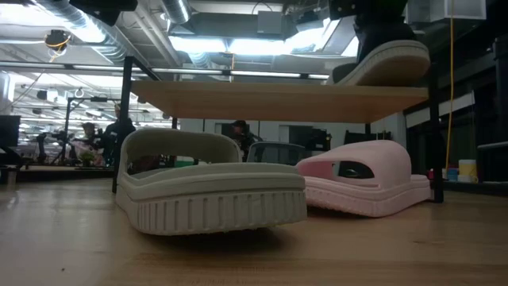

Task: Pick and place slides into the shelf
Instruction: Put the right gray slide on the shelf

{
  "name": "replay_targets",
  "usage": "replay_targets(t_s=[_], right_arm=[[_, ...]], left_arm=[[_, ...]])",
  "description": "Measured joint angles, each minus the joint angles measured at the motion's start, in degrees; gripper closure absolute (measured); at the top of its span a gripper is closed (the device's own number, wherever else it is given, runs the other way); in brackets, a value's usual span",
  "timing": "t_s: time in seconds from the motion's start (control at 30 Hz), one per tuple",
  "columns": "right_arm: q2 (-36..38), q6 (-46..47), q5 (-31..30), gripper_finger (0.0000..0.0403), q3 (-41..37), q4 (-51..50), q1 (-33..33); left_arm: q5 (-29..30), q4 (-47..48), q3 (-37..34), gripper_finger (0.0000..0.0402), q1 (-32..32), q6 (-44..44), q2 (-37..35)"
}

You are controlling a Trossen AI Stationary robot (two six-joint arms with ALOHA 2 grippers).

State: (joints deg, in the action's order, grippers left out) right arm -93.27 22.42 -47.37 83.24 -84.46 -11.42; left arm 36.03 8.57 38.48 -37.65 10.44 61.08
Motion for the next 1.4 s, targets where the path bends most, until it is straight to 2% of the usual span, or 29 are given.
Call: replay_targets(t_s=[0.2,1.23,1.4], right_arm=[[0.0,1.08,-0.09,0.0351,0.0,0.15,0.02],[0.0,2.76,-1.17,0.035,0.0,0.32,1.57],[0.0,1.08,0.86,0.035,-0.02,0.19,1.57]], left_arm=[[0.0,0.01,0.0,0.0401,0.0,0.0,0.0],[0.0,0.01,0.0,0.0401,0.0,-0.01,0.0],[0.0,0.01,0.0,0.0401,0.0,-0.02,0.0]])
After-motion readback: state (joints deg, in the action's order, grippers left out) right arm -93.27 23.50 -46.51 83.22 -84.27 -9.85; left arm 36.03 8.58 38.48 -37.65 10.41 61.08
